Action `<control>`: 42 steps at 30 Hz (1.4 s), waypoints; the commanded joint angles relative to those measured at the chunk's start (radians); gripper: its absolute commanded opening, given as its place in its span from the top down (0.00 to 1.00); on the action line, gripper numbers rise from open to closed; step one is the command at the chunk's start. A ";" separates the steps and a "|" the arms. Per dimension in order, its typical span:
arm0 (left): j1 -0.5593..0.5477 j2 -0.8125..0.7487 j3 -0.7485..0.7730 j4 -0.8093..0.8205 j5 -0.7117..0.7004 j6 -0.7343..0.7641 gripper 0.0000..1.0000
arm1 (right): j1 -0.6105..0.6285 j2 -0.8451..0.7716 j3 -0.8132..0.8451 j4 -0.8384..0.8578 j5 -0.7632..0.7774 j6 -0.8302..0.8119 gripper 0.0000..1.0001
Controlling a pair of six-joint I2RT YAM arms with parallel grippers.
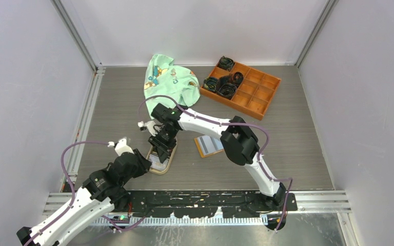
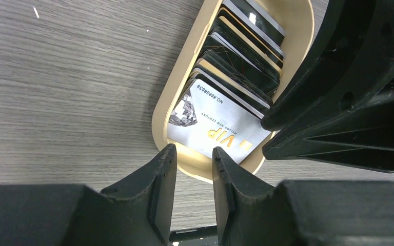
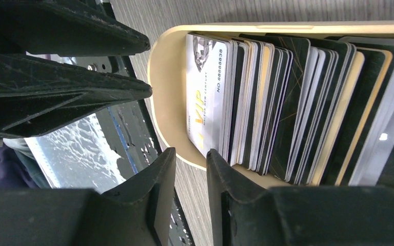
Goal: Put the credit cards into the card holder
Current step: Pick up the credit card from the storage box.
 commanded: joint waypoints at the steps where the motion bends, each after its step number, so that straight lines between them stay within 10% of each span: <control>1: 0.002 0.002 -0.005 0.047 0.011 -0.009 0.67 | 0.000 -0.014 0.084 -0.038 0.051 -0.048 0.64; 22: 0.003 0.014 -0.028 0.115 0.035 0.017 0.67 | -0.035 0.178 0.330 -0.137 0.311 -0.169 0.32; 42: 0.003 0.032 -0.049 0.135 0.046 0.017 0.67 | -0.085 0.155 0.283 -0.157 -0.184 -0.064 0.57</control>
